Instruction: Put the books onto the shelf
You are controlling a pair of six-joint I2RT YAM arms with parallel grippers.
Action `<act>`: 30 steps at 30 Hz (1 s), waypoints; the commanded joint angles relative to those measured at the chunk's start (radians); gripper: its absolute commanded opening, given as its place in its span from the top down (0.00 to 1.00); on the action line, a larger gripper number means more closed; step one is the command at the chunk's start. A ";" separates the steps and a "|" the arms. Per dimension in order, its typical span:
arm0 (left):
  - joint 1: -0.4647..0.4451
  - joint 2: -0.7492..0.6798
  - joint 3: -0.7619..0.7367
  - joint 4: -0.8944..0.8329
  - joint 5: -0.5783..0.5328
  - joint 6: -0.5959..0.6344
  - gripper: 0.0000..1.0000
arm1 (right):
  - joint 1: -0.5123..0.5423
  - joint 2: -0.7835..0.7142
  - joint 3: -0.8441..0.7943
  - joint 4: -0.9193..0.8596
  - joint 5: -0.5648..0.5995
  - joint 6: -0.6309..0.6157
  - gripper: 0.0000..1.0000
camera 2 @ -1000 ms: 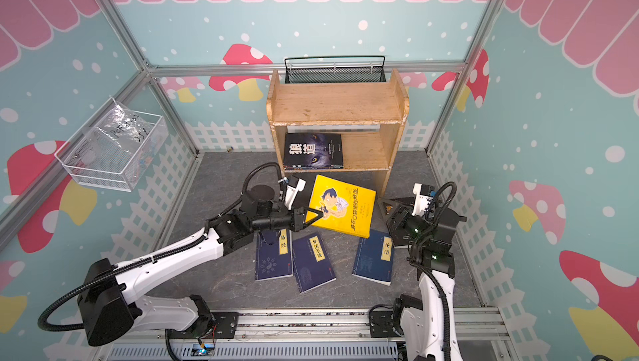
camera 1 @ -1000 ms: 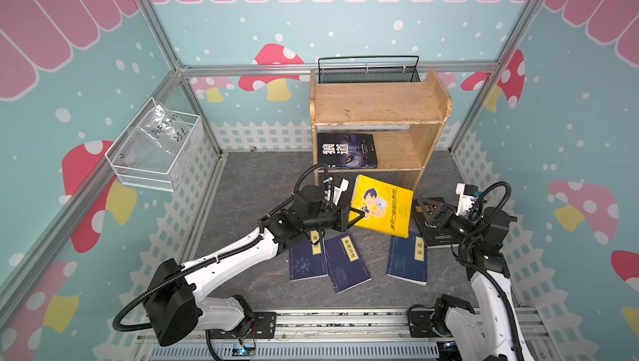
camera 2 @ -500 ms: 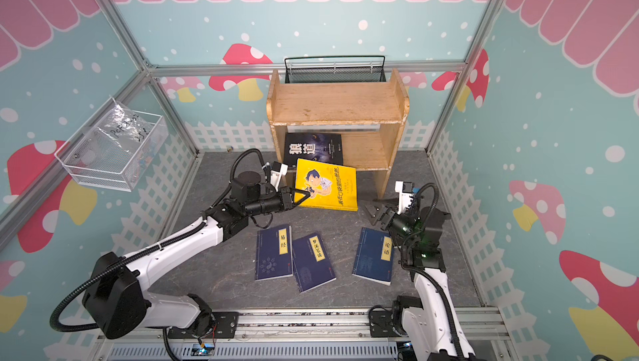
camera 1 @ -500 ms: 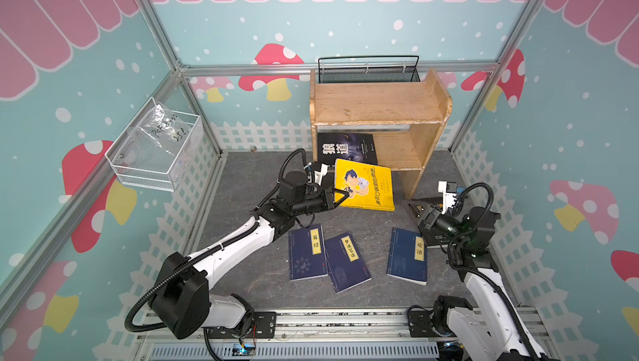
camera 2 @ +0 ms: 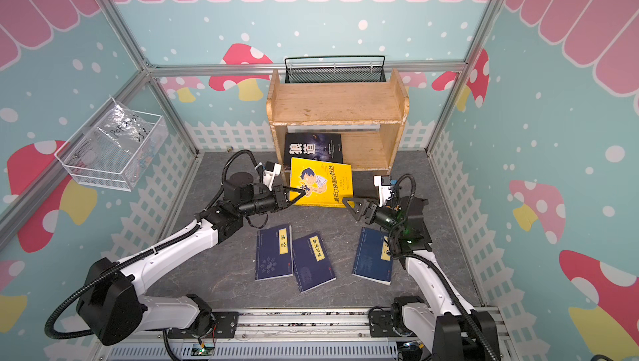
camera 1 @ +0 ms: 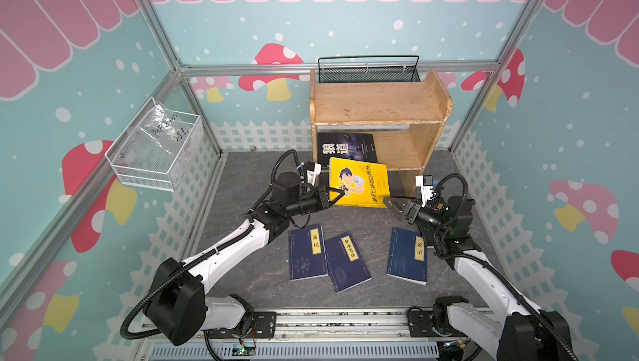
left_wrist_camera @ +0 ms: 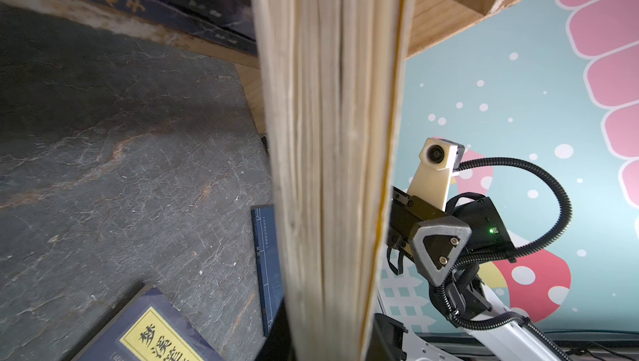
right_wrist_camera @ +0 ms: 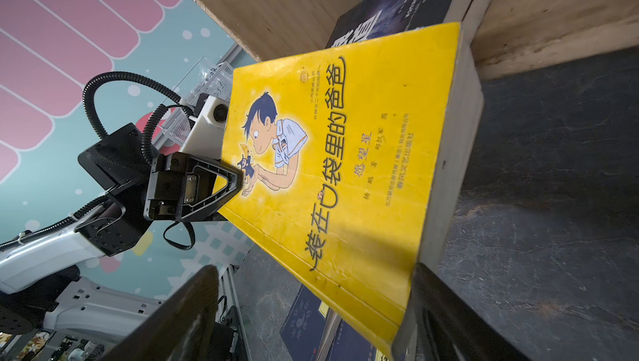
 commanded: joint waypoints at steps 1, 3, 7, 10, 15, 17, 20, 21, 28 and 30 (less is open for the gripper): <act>0.003 0.001 0.049 0.153 0.054 -0.034 1.00 | 0.036 0.029 0.021 0.059 -0.022 0.026 0.13; 0.004 -0.005 0.040 0.167 0.053 -0.035 1.00 | 0.041 0.039 0.010 0.074 -0.009 0.042 0.14; 0.013 -0.017 0.016 0.194 0.047 -0.043 1.00 | 0.047 0.055 -0.020 0.133 0.005 0.083 0.17; 0.019 -0.026 0.007 0.205 0.054 -0.050 1.00 | 0.047 0.067 -0.041 0.127 0.007 0.091 0.18; 0.020 -0.043 -0.005 0.202 0.064 -0.042 1.00 | 0.047 0.092 -0.059 0.074 0.066 0.095 0.27; 0.021 -0.044 -0.007 0.204 0.064 -0.037 1.00 | 0.051 0.113 -0.055 0.076 0.071 0.107 0.30; 0.022 -0.046 -0.006 0.204 0.067 -0.035 1.00 | 0.061 0.134 -0.047 0.070 0.056 0.114 0.32; 0.022 -0.050 -0.010 0.206 0.068 -0.035 1.00 | 0.062 0.135 -0.049 0.062 0.055 0.113 0.32; 0.022 -0.066 -0.023 0.211 0.076 -0.018 1.00 | 0.063 0.096 -0.064 0.078 0.073 0.116 0.42; 0.022 -0.058 -0.028 0.237 0.085 -0.022 1.00 | 0.062 0.108 -0.064 0.142 0.057 0.155 0.51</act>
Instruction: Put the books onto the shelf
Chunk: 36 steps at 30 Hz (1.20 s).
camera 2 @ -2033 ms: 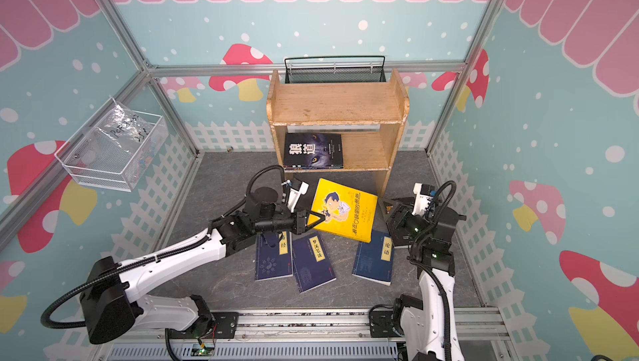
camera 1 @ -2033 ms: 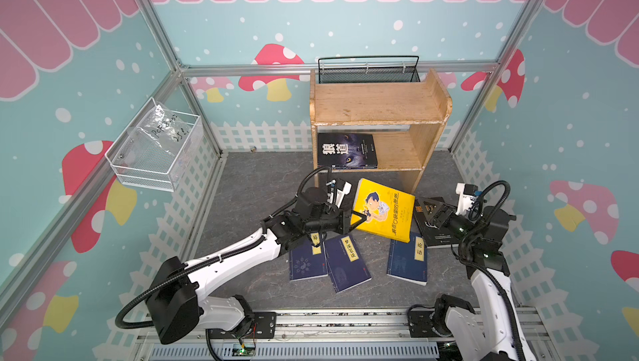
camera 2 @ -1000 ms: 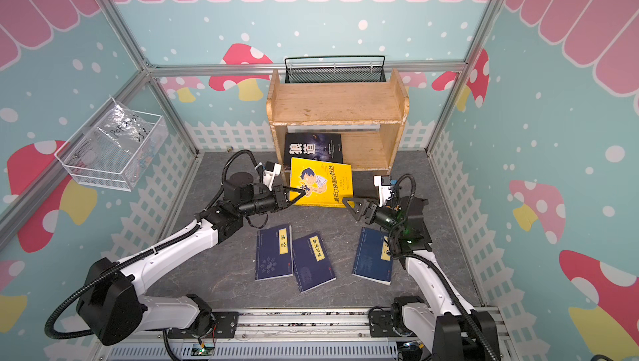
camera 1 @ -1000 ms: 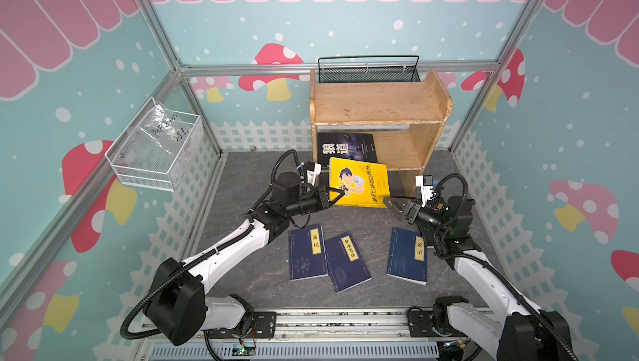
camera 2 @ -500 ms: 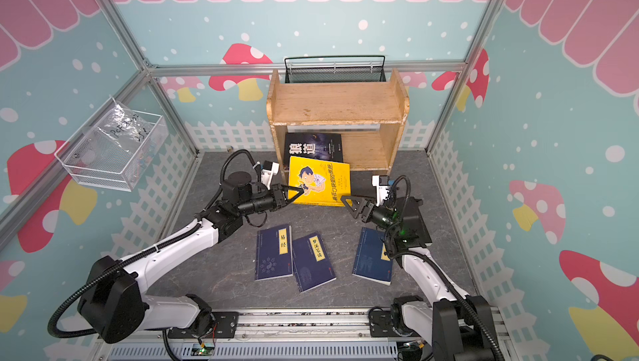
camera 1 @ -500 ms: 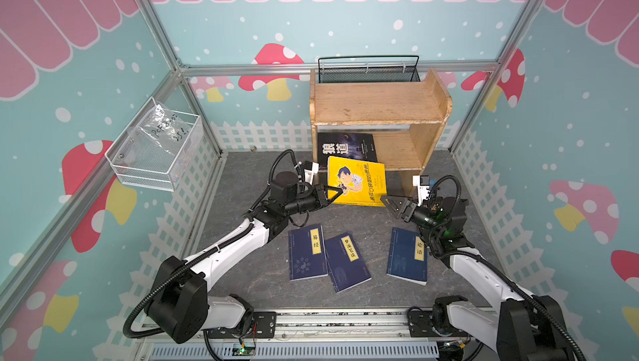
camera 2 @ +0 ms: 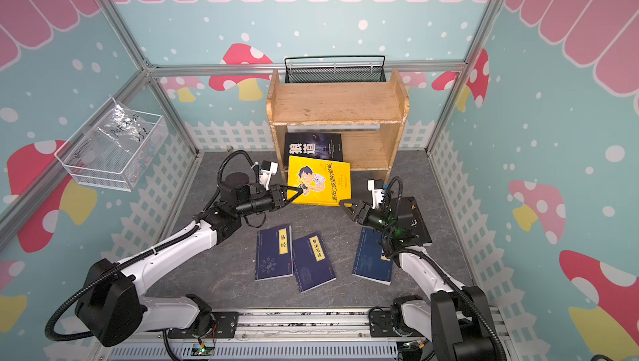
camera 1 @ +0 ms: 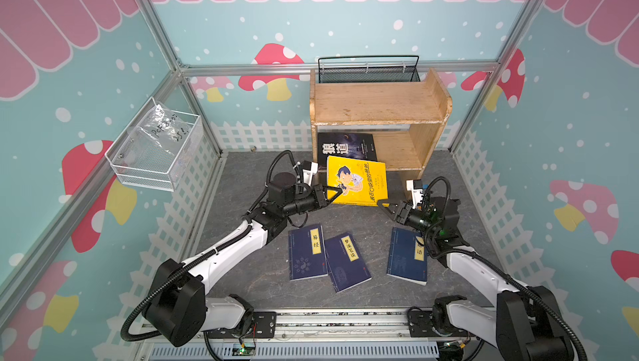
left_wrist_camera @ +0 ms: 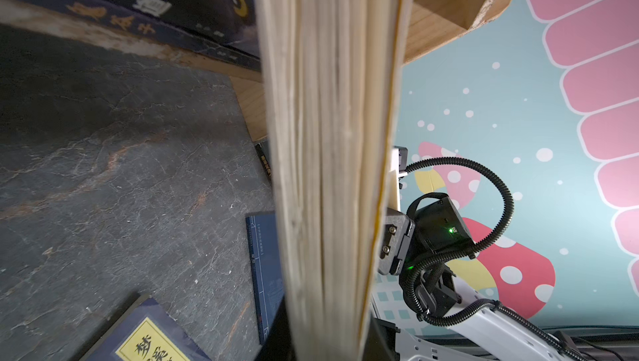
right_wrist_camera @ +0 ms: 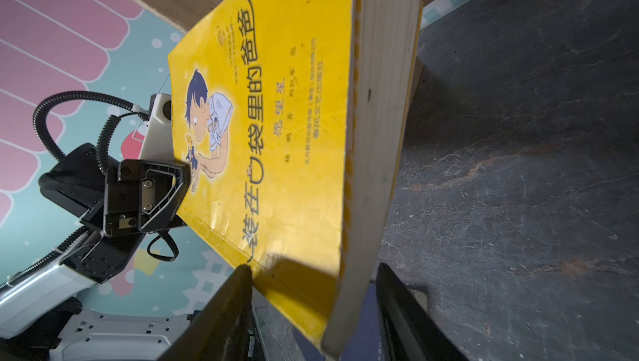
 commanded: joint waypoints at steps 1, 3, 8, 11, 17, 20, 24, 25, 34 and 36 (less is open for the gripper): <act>-0.001 -0.040 0.006 0.174 0.058 -0.007 1.00 | 0.006 0.014 -0.017 0.099 -0.017 0.070 0.56; 0.002 -0.027 0.014 0.169 0.054 0.001 1.00 | 0.006 0.032 -0.030 0.191 -0.022 0.128 0.66; 0.003 -0.001 0.034 0.167 0.052 0.009 1.00 | 0.006 0.052 -0.046 0.287 -0.020 0.200 0.80; 0.004 0.004 0.043 0.160 0.043 0.010 0.94 | 0.006 0.050 -0.038 0.291 -0.005 0.210 0.88; 0.006 -0.004 0.067 0.129 0.026 0.018 0.70 | 0.007 0.045 -0.018 0.343 0.025 0.253 0.95; 0.019 -0.024 0.073 0.077 -0.009 0.039 0.60 | 0.004 0.043 0.004 0.341 0.063 0.243 1.00; 0.058 -0.068 0.079 -0.030 -0.053 0.072 0.48 | 0.005 0.082 0.072 0.350 0.066 0.251 1.00; 0.071 -0.082 0.079 -0.060 -0.062 0.080 0.44 | 0.005 0.094 0.090 0.354 0.069 0.254 1.00; 0.187 -0.219 0.027 -0.218 -0.148 0.112 0.24 | 0.003 0.167 0.173 0.409 0.076 0.293 1.00; 0.189 -0.203 0.011 -0.168 -0.123 0.085 0.24 | 0.003 0.190 0.165 0.466 0.060 0.329 1.00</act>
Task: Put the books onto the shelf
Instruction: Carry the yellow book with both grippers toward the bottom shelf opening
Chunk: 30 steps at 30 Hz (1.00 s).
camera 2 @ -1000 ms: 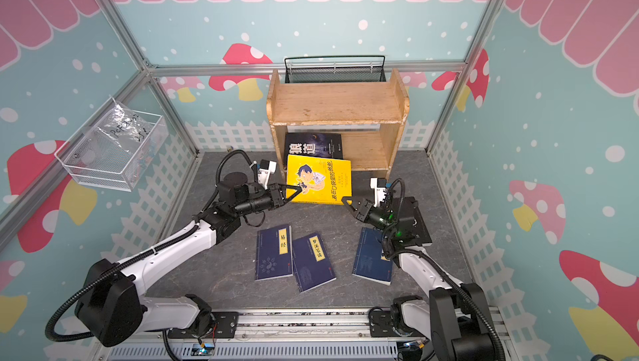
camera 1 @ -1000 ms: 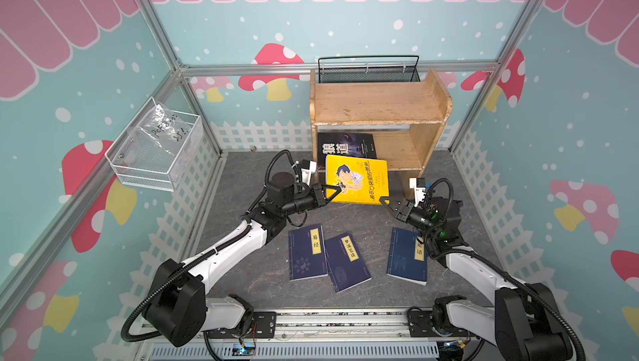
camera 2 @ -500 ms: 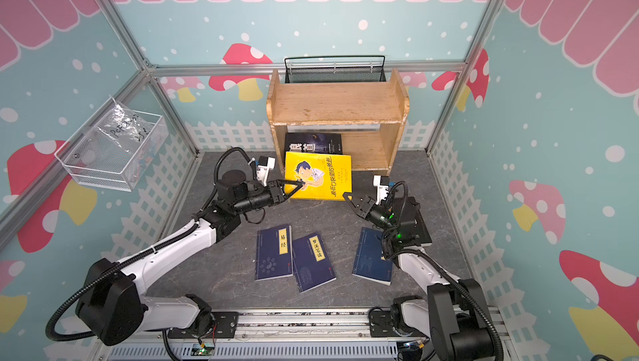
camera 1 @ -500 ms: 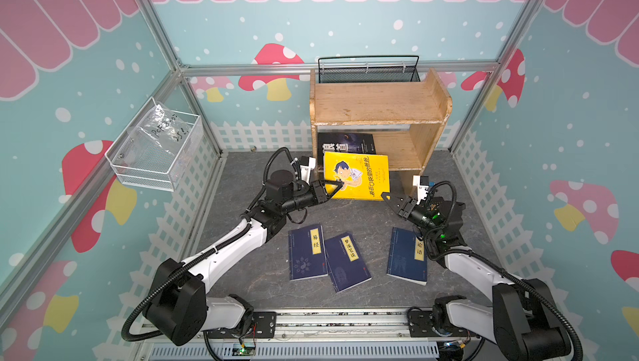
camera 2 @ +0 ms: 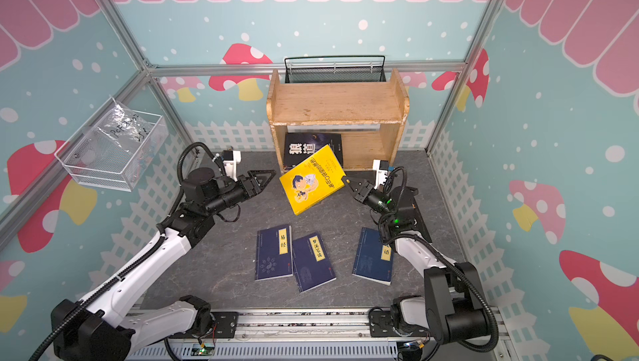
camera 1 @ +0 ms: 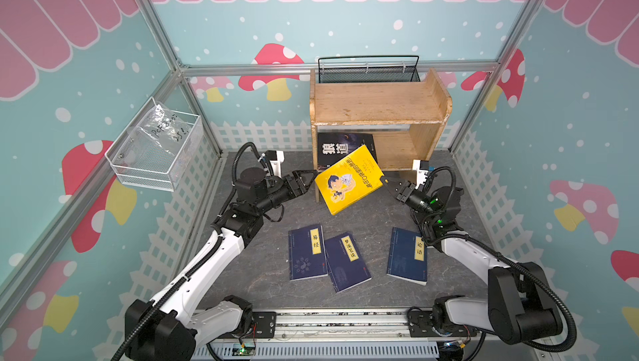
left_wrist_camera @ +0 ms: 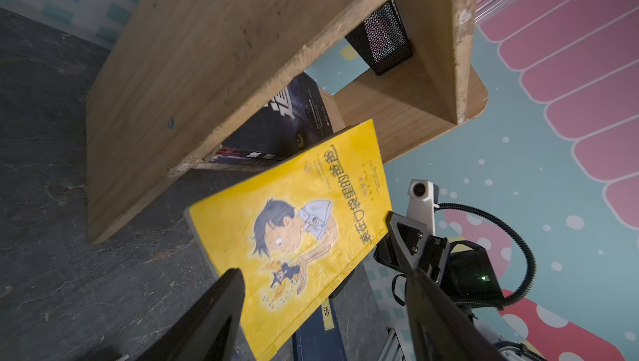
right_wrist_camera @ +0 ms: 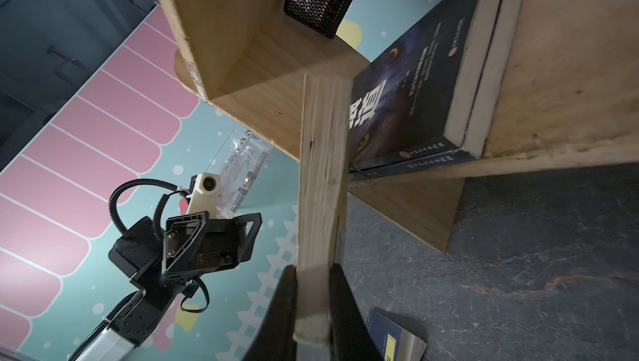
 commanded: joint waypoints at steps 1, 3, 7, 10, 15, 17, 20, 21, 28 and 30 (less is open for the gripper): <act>0.005 0.029 -0.021 0.045 0.027 -0.025 0.24 | -0.001 0.027 0.018 0.169 -0.012 0.082 1.00; 0.005 0.072 -0.018 0.088 0.058 -0.060 0.27 | 0.000 0.047 0.000 0.214 -0.026 0.110 1.00; 0.005 0.084 -0.030 0.099 0.057 -0.070 0.27 | 0.000 0.040 -0.031 0.222 -0.031 0.109 1.00; 0.005 0.039 -0.051 0.030 0.004 -0.042 0.27 | -0.001 0.002 -0.039 0.153 -0.020 0.068 1.00; -0.011 -0.035 -0.143 -0.046 0.013 -0.056 0.25 | -0.001 -0.059 -0.013 -0.026 0.033 -0.022 1.00; -0.038 -0.057 -0.194 -0.052 0.022 -0.073 0.22 | 0.000 -0.071 -0.003 -0.056 0.055 -0.027 1.00; -0.121 -0.063 -0.279 0.028 0.024 -0.137 0.17 | -0.001 -0.076 0.015 -0.060 0.074 -0.007 1.00; -0.158 -0.054 -0.300 0.078 0.026 -0.165 0.15 | 0.000 -0.077 0.023 -0.060 0.077 0.004 1.00; -0.319 0.082 -0.317 0.290 0.008 -0.267 0.09 | -0.001 -0.133 0.056 -0.059 0.104 0.053 1.00; -0.338 0.115 -0.318 0.344 0.014 -0.291 0.06 | -0.001 -0.153 0.056 -0.061 0.117 0.061 1.00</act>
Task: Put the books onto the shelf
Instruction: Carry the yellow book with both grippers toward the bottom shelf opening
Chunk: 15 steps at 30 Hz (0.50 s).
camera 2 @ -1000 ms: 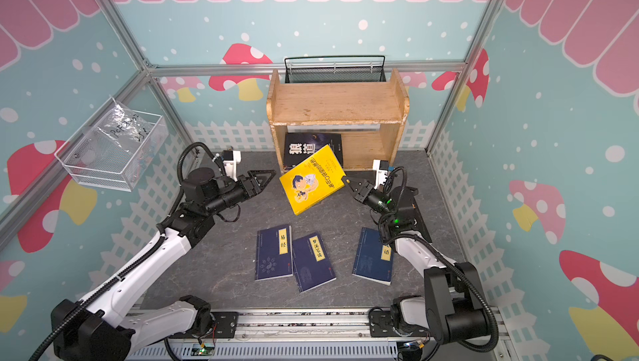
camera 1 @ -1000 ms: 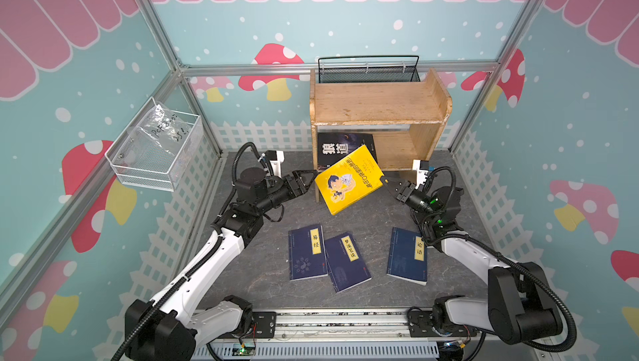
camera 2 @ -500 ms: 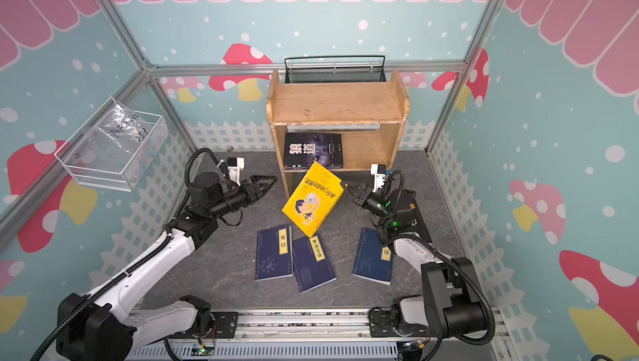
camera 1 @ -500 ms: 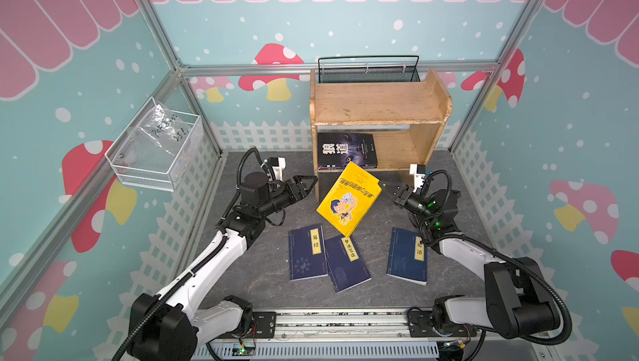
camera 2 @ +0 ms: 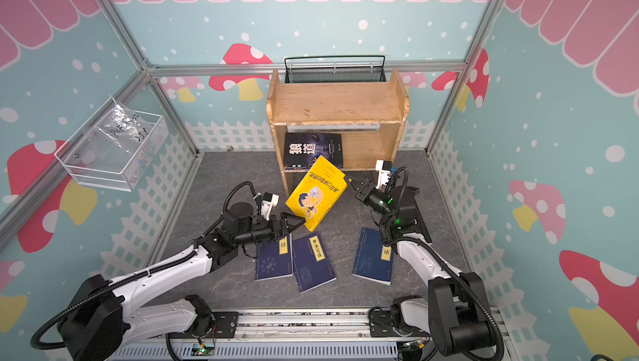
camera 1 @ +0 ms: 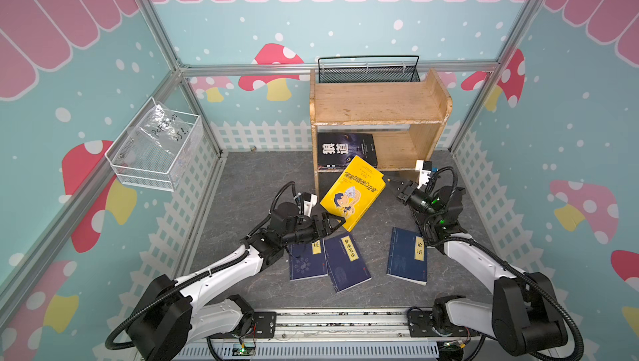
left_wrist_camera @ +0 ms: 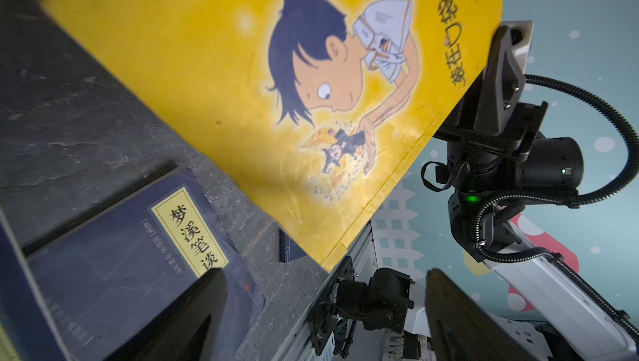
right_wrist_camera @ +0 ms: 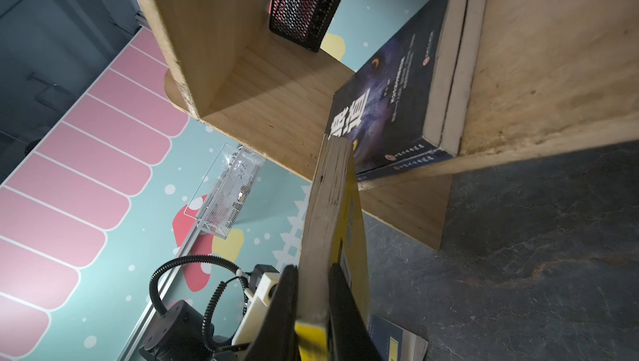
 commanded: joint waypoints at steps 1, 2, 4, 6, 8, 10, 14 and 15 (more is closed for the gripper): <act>-0.024 0.041 0.004 0.154 -0.001 -0.071 0.03 | -0.002 -0.059 0.047 0.067 0.042 0.058 1.00; -0.026 0.048 0.002 0.164 -0.002 -0.077 0.03 | -0.001 -0.064 0.046 0.063 0.048 0.061 1.00; -0.029 0.058 -0.005 0.216 -0.012 -0.088 0.01 | -0.002 -0.077 0.040 0.059 0.055 0.077 1.00; -0.029 0.070 0.009 0.255 -0.012 -0.091 0.01 | -0.002 -0.087 0.027 0.062 0.065 0.094 1.00; -0.030 0.083 0.036 0.263 -0.023 -0.091 0.01 | -0.002 -0.099 0.014 0.066 0.067 0.113 1.00; -0.029 0.092 0.043 0.309 -0.036 -0.105 0.01 | -0.002 -0.119 -0.005 0.075 0.080 0.135 1.00; -0.029 0.104 0.066 0.382 -0.031 -0.127 0.08 | -0.002 -0.161 -0.027 0.073 0.117 0.158 1.00; -0.029 0.104 0.081 0.377 -0.032 -0.125 0.10 | -0.001 -0.166 -0.033 0.077 0.129 0.168 1.00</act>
